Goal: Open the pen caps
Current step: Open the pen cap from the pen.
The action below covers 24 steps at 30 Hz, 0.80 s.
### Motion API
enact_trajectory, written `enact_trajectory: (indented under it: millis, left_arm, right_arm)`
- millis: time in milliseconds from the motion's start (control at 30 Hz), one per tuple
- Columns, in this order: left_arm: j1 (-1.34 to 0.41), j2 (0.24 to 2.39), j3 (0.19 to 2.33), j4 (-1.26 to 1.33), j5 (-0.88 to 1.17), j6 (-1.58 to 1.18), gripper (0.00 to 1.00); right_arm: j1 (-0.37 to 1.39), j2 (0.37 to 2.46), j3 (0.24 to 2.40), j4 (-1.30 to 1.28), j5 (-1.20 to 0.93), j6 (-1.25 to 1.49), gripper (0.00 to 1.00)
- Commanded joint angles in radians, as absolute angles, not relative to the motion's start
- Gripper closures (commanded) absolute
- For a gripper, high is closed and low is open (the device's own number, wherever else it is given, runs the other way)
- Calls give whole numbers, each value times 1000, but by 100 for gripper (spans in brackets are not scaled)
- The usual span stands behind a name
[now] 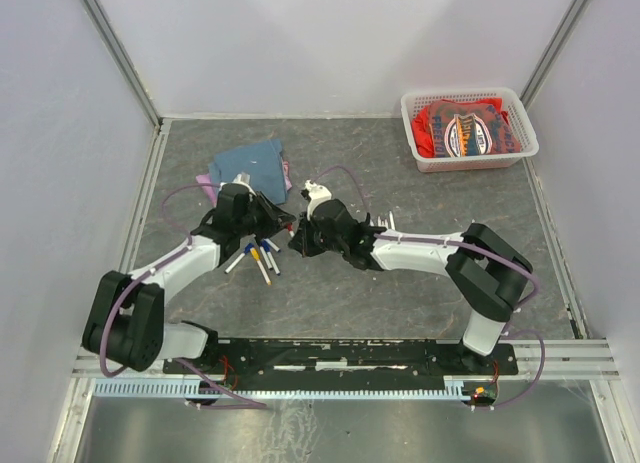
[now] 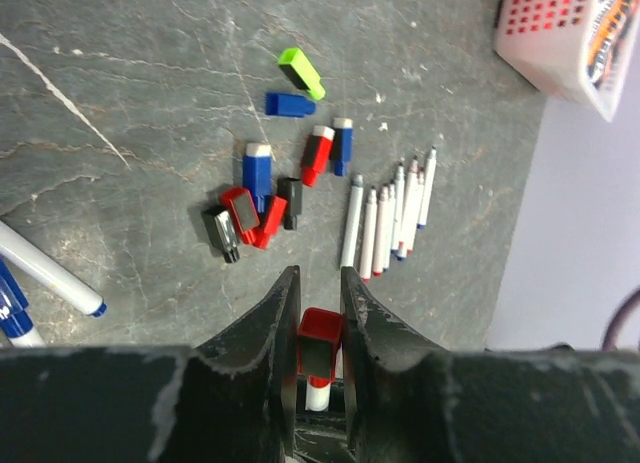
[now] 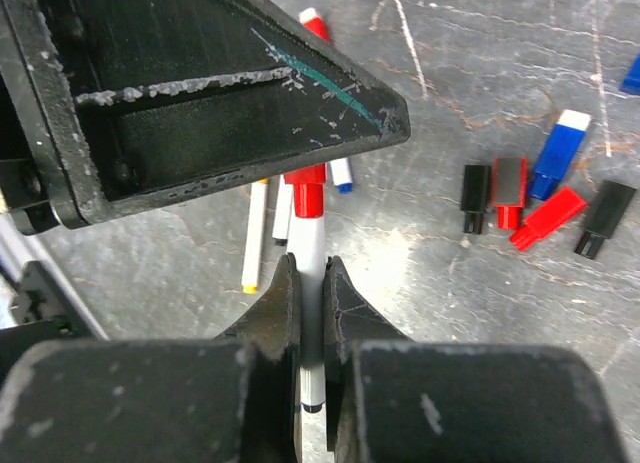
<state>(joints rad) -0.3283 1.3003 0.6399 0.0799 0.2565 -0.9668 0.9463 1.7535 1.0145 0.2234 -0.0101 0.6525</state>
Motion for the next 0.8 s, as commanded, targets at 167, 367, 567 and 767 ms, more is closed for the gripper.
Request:
enact_trajectory:
  millis: [167,367,567,767]
  left_arm:
    - [-368,1433,769,-3,-48,-1036,97]
    - [-377,1463,794,1,-117,-1014,97]
    - [-377,1447,727,159,-107,-1009,97]
    - [-371,1404,644,339,-13,-970,97]
  right_arm:
    - [973,1768,1069,-22,219,516,99]
    - [991,1773,1054,-46,248,473,99]
    - [983,1754,971,87,161,535,99]
    - [946,1679,821,370,-50,661,99]
